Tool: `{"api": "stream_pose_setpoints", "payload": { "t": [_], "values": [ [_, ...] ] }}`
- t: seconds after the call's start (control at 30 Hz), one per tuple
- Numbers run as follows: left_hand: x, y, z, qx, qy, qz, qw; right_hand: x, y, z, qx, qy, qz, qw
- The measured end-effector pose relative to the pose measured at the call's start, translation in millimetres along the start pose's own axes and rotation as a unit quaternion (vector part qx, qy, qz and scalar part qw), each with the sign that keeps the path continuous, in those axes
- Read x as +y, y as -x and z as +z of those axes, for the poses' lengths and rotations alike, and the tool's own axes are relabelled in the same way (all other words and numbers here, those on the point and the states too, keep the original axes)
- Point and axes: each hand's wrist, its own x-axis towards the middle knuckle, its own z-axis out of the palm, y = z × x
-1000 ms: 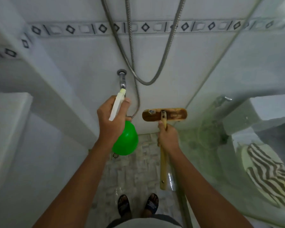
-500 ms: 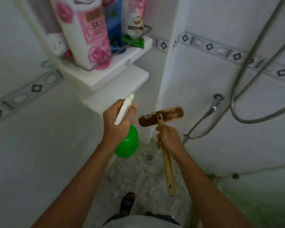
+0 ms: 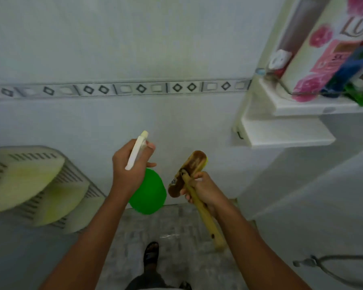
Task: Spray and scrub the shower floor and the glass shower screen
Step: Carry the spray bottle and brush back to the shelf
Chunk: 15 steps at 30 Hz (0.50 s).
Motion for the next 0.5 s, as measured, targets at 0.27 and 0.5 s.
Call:
{"api": "stream_pose_setpoints", "payload": {
  "t": [0.27, 0.5],
  "values": [
    [-2, 3, -153, 0.208, -0.049, -0.007, 0.977, -35, -28, 139, -0.16, -0.092, 0.067, 0.981],
    [-17, -4, -262, 0.32, -0.082, -0.012, 0.944, -52, -63, 265, -0.244, 0.055, 0.0, 0.968]
  ]
}}
